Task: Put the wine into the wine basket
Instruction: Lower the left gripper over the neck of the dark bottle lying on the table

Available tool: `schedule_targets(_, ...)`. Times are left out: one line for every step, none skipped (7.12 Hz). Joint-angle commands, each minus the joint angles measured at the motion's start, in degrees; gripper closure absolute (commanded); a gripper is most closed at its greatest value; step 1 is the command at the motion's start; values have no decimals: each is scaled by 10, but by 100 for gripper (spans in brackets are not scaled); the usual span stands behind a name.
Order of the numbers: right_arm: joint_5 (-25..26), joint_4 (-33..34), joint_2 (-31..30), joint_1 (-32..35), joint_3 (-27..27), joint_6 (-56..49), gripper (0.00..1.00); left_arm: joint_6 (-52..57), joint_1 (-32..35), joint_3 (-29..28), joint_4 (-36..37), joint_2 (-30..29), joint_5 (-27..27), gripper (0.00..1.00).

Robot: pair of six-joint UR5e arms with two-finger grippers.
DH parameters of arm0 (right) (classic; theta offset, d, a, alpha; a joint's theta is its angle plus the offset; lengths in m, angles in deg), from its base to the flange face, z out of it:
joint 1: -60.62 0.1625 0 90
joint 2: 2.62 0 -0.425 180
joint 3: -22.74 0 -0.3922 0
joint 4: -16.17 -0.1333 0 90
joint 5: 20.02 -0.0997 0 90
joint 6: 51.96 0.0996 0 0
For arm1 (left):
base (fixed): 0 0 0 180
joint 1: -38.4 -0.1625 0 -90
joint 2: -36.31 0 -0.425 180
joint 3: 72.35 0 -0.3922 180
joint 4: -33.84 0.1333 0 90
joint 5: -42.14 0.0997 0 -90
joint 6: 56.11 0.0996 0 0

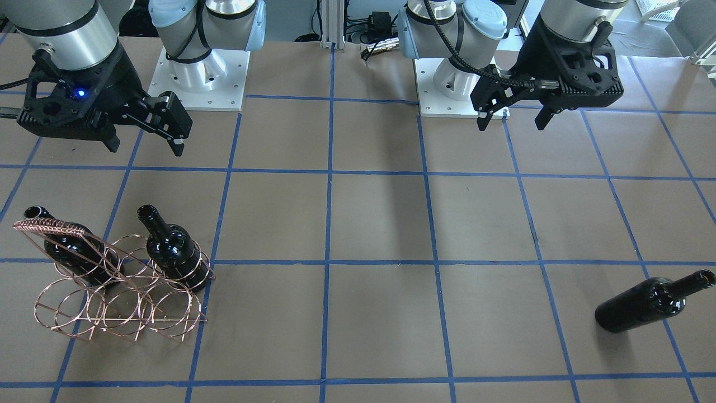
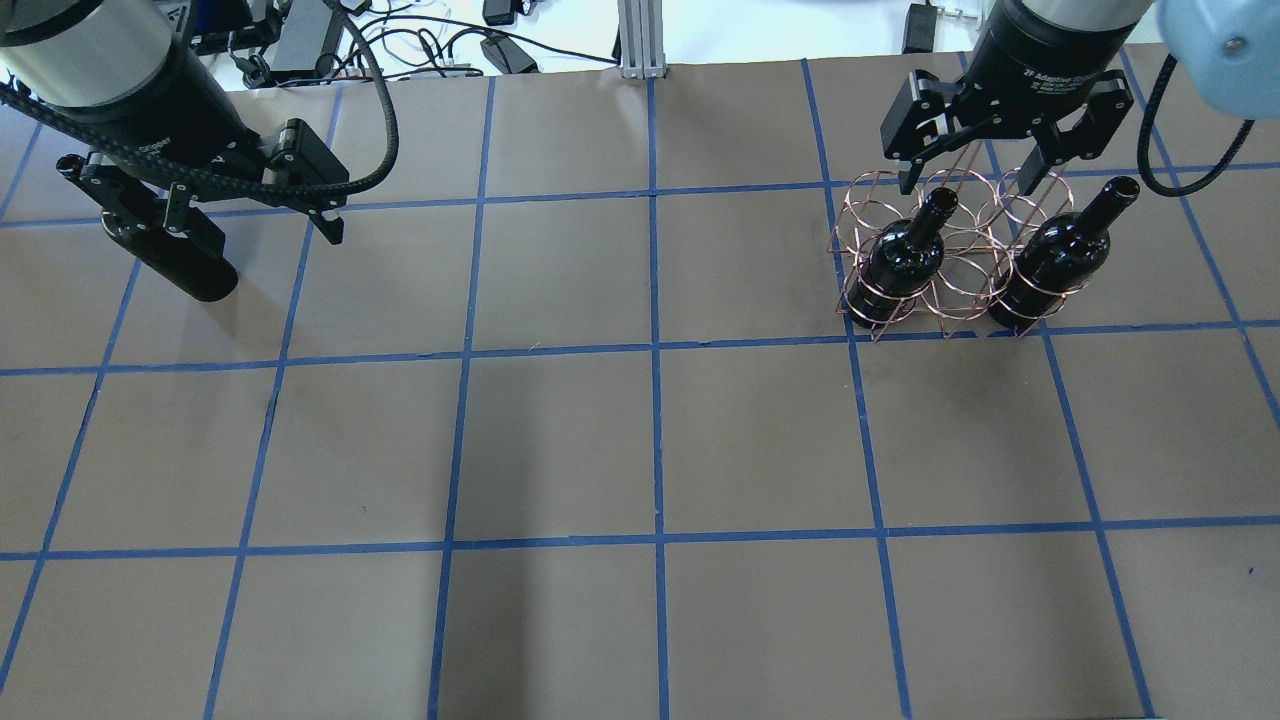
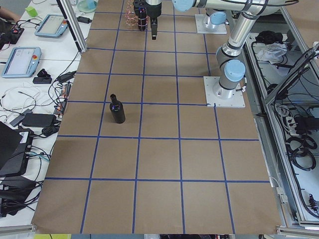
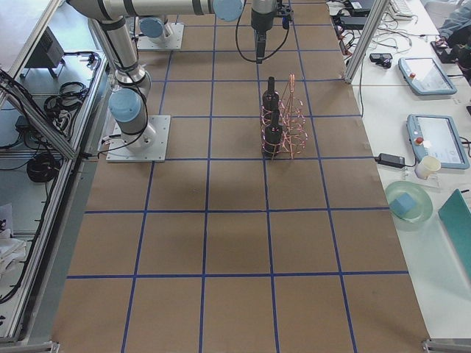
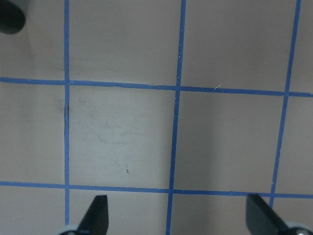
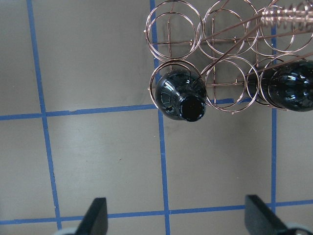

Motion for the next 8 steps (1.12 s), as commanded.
schedule_targets(0,0,0,0,0,0,0,0,-6,-5,-2,2,4,0)
schedule_targets(0,-1,0,1,0,-1,0,0,-20,-8,-2,3,5,0)
schedule_targets(0,-1,1,1,0,-2,0,0,-28,-10,-2,3,2,0)
schedule_targets(-1,-4,0,1,0,-2,0,0,-37,-15,-1,3,4,0)
schedule_targets(-3,-5,0,1,0,-2,0,1,-64,-26,6,-5,3,0)
schedule_targets(-2,-7,0,1,0,-3,0,43,-105,-43,11,-20,4,0)
schedule_targets(-4,-3,3,2,0,-3,0,114,-144,-47,36,-42,4,0)
schedule_targets(-4,-3,3,2,0,-3,0,184,-179,-47,90,-69,5,0)
